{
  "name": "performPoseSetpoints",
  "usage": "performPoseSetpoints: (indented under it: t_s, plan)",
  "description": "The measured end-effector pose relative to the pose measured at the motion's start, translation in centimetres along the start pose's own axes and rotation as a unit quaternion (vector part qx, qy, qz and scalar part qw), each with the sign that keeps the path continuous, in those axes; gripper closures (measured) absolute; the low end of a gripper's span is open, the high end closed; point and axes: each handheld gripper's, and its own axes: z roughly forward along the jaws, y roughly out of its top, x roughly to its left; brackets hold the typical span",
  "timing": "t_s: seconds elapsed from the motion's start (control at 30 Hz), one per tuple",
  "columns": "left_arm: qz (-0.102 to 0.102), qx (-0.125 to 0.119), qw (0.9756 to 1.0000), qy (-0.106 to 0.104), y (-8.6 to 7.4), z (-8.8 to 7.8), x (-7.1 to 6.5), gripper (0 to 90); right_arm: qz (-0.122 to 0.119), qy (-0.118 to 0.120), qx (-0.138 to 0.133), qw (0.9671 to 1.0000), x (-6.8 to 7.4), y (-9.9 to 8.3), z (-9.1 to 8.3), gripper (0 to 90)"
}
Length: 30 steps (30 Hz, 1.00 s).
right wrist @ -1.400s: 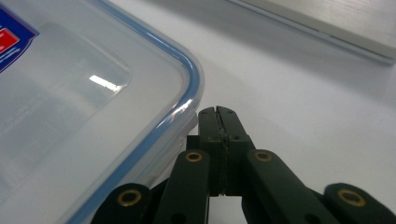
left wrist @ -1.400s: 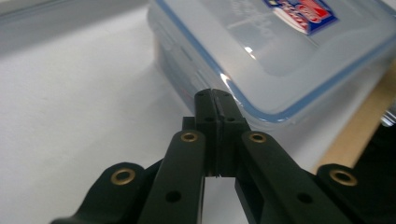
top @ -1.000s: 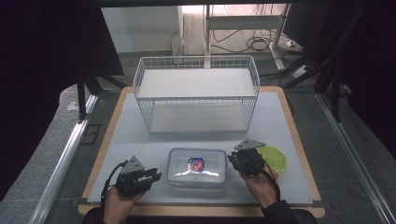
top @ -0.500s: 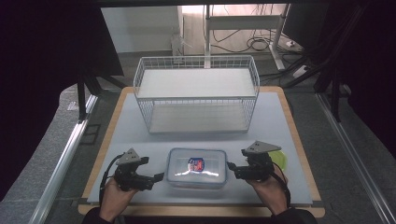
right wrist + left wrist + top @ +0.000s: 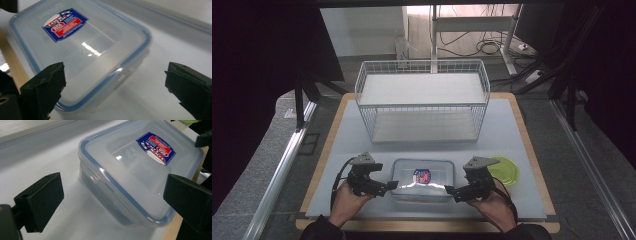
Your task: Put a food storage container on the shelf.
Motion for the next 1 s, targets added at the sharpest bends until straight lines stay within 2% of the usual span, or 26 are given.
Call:
performPoseSetpoints:
  t_s: [0.1,0.17,0.2,0.27,0.33,0.37,0.4,0.43,0.53,0.57,0.6,0.63,0.67,0.7,0.87,0.9,0.93,0.97,1.0]
  plan:
    - [-0.004,0.011,0.9999,-0.012,0.2,0.7,0.2,1.9,0.005,0.010,0.007,0.9999,0.1,0.0,0.3,2.1]
    - [-0.009,0.020,0.9993,-0.030,0.3,1.6,0.4,0.0,0.022,0.022,0.016,0.9994,0.0,0.1,0.8,3.0]
    - [-0.009,0.020,0.9993,-0.030,0.3,1.6,0.4,0.0,0.031,0.029,0.019,0.9989,-0.2,0.1,1.0,3.4]
    - [-0.022,0.027,0.9977,-0.057,0.3,2.1,0.7,0.0,0.050,0.041,0.024,0.9976,-0.4,0.3,1.3,4.2]
    - [-0.024,0.027,0.9974,-0.062,0.3,2.2,0.7,0.0,0.065,0.061,0.027,0.9957,-0.6,0.3,1.7,5.8]
    - [-0.027,0.036,0.9957,-0.081,0.2,2.6,0.7,0.0,0.074,0.069,0.030,0.9944,-0.7,0.3,1.9,6.6]
    - [-0.027,0.036,0.9957,-0.081,0.2,2.6,0.7,1.3,0.074,0.069,0.030,0.9944,-0.7,0.3,1.9,6.6]
    - [-0.027,0.044,0.9947,-0.089,0.2,2.8,0.5,0.0,0.092,0.082,0.036,0.9917,-0.8,0.4,2.2,6.5]
    - [-0.029,0.055,0.9945,-0.084,0.4,2.3,0.3,3.0,0.128,0.107,0.048,0.9849,-1.1,0.2,2.5,8.8]
    - [-0.029,0.055,0.9945,-0.084,0.4,2.3,0.3,5.3,0.128,0.107,0.048,0.9849,-1.1,0.2,2.5,8.8]
    - [-0.035,0.051,0.9942,-0.088,0.2,1.9,0.4,8.2,0.139,0.115,0.056,0.9820,-1.2,0.1,2.5,10.0]
    - [-0.035,0.051,0.9942,-0.088,0.2,1.9,0.4,9.8,0.139,0.115,0.056,0.9820,-1.2,0.1,2.5,10.0]
    - [-0.034,0.053,0.9937,-0.092,-0.1,1.4,0.4,11.0,0.132,0.114,0.055,0.9831,-1.0,0.1,2.0,15.2]
    - [-0.034,0.053,0.9937,-0.092,-0.1,1.4,0.4,12.7,0.132,0.114,0.055,0.9831,-1.0,0.1,2.0,15.2]
    - [-0.031,0.040,0.9946,-0.090,-1.1,0.4,-0.5,21.1,0.149,0.126,0.036,0.9802,-1.3,-0.3,0.8,32.7]
    - [-0.051,0.023,0.9940,-0.094,-1.5,-0.2,-0.4,25.8,0.151,0.130,0.032,0.9794,-1.4,-0.4,0.5,35.6]
    - [-0.051,0.023,0.9940,-0.094,-1.5,-0.2,-0.4,30.6,0.151,0.130,0.032,0.9794,-1.4,-0.4,0.5,35.6]
    - [-0.062,0.014,0.9930,-0.100,-1.7,-0.5,-0.2,30.6,0.153,0.132,0.029,0.9788,-1.5,-0.5,0.3,38.1]
    - [-0.068,0.007,0.9922,-0.104,-1.9,-0.6,-0.1,36.6,0.157,0.136,0.026,0.9779,-1.5,-0.6,-0.1,41.9]
